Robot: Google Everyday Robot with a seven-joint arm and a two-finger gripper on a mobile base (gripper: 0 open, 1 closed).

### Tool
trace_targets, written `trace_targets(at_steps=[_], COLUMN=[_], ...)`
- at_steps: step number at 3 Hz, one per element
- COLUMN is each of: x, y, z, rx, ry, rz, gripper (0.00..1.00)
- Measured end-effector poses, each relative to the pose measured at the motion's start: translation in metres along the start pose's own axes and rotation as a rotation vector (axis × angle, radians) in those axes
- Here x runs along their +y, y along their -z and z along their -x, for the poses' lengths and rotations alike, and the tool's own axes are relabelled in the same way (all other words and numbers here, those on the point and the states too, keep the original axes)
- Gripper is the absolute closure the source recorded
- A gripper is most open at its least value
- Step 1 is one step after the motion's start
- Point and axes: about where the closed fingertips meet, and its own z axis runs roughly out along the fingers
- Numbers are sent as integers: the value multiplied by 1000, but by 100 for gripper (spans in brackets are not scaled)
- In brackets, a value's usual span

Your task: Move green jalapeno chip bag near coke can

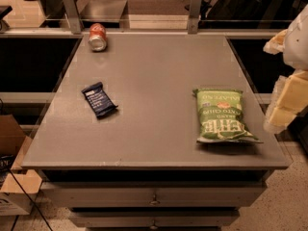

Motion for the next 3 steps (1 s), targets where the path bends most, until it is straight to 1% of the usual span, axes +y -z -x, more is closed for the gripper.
trace_targets(at_steps=[1, 2, 3], x=[0, 0, 7], y=[0, -14, -48], z=[0, 2, 15], rx=[0, -75, -224], ry=[0, -7, -55], rz=[0, 30, 94], gripper=[0, 0, 0])
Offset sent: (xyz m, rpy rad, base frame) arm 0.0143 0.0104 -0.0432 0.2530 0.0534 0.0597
